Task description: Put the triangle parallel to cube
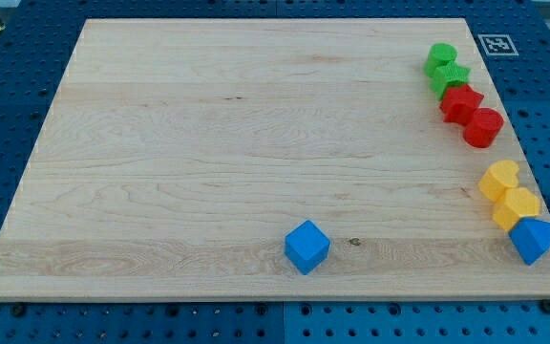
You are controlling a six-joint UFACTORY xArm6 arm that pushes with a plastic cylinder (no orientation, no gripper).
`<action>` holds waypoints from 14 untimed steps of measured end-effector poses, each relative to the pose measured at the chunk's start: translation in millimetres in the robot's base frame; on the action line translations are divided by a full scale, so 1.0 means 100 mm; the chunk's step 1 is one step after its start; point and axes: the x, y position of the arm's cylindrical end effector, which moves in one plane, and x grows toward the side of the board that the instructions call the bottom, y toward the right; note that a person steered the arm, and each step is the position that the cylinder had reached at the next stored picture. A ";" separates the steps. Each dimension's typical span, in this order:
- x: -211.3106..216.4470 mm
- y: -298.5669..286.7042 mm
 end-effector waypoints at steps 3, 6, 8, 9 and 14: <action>0.46 -0.16; 0.72 -0.53; 0.84 -0.55; 0.84 -0.55; 0.86 -0.82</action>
